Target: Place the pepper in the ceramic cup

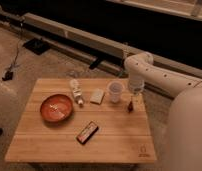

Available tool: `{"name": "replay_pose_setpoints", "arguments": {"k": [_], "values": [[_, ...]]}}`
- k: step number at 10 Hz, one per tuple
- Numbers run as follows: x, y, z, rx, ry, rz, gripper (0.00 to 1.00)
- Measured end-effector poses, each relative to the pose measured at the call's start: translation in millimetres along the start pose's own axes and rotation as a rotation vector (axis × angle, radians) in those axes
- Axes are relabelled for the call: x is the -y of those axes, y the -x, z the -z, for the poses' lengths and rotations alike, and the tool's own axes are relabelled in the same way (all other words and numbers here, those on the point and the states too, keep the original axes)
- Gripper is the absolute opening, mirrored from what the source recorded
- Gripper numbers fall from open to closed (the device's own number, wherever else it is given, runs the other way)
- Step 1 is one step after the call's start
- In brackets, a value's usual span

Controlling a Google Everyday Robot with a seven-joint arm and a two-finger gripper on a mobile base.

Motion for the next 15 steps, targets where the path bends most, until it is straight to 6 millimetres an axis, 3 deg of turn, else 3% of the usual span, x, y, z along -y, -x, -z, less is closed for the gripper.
{"name": "replay_pose_setpoints", "arguments": {"k": [8, 15], "values": [[23.3, 5.1, -14.7, -0.003, -0.010, 0.062, 0.79], [26.0, -19.8, -23.5, 0.158, -0.173, 0.311, 0.79]]}}
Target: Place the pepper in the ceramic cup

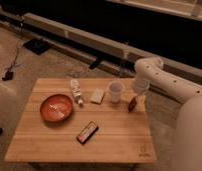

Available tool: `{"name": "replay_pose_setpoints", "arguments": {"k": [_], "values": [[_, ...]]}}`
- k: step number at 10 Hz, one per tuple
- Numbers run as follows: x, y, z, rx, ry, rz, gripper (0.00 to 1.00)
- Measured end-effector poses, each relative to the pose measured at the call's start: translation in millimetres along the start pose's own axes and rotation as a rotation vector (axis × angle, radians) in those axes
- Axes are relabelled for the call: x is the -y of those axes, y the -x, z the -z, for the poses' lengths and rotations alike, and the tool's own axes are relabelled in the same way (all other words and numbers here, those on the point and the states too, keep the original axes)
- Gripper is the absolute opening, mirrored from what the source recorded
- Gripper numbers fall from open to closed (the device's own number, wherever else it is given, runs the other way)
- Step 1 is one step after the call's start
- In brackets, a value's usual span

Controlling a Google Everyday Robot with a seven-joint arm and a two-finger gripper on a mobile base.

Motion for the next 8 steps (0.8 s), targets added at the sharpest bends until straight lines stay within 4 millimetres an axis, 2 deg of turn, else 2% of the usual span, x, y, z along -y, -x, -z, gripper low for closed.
{"name": "replay_pose_setpoints", "arguments": {"k": [2, 4, 6, 8], "values": [[3.5, 4.8, -16.8, 0.026, 0.017, 0.078, 0.79], [-0.6, -3.0, -30.7, 0.005, 0.062, 0.115, 0.79], [1.2, -2.1, -46.2, -0.013, 0.104, 0.150, 0.79], [-0.9, -9.0, -54.1, -0.030, 0.138, 0.160, 0.79]]}}
